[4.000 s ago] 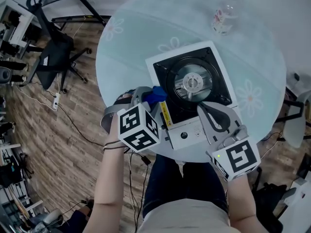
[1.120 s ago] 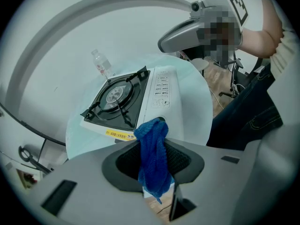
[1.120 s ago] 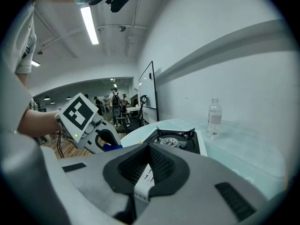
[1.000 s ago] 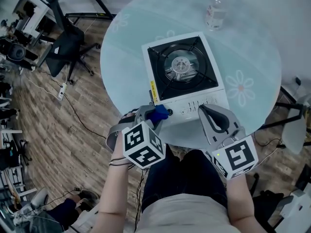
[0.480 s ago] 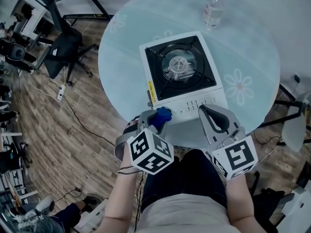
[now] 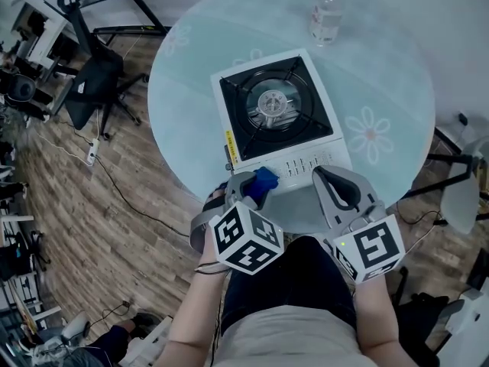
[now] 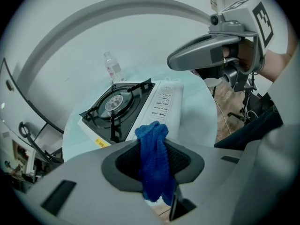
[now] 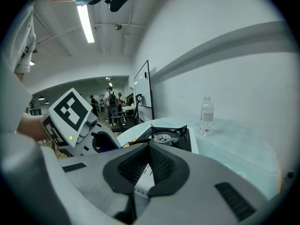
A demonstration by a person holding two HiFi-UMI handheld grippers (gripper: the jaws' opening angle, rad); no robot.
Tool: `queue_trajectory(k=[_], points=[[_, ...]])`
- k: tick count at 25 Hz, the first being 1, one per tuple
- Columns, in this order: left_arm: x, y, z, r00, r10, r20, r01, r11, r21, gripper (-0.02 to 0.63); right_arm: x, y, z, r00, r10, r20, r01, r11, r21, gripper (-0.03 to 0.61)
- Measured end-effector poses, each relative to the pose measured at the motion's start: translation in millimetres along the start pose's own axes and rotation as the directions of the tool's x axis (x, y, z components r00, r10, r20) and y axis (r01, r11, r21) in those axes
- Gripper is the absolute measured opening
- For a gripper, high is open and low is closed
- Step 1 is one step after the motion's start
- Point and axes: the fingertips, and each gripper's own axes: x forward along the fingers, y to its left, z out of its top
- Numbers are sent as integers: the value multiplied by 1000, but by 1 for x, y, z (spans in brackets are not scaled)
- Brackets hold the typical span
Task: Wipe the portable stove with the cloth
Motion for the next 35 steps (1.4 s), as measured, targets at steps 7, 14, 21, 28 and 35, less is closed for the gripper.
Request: queue_trajectory(k=[7, 14, 21, 28, 35], points=[[4, -2, 12, 1000, -18, -4, 18, 997, 75, 133, -8, -9, -7, 1000, -27, -17, 27, 999, 19, 21], [14, -3, 32, 999, -35, 3, 34, 990, 134, 133, -10, -19, -10, 999, -45, -24, 46, 998, 36, 21], [22, -5, 47, 997, -79, -6, 78, 976, 203, 133, -13, -36, -20, 996, -79, -44, 82, 995, 59, 21], [30, -6, 61, 996, -91, -21, 94, 959, 267, 133, -15, -52, -30, 991, -115, -64, 120, 989, 88, 21], [37, -10, 72, 994, -109, -29, 113, 941, 319, 133, -21, -61, -34, 988, -143, -64, 149, 983, 107, 21]])
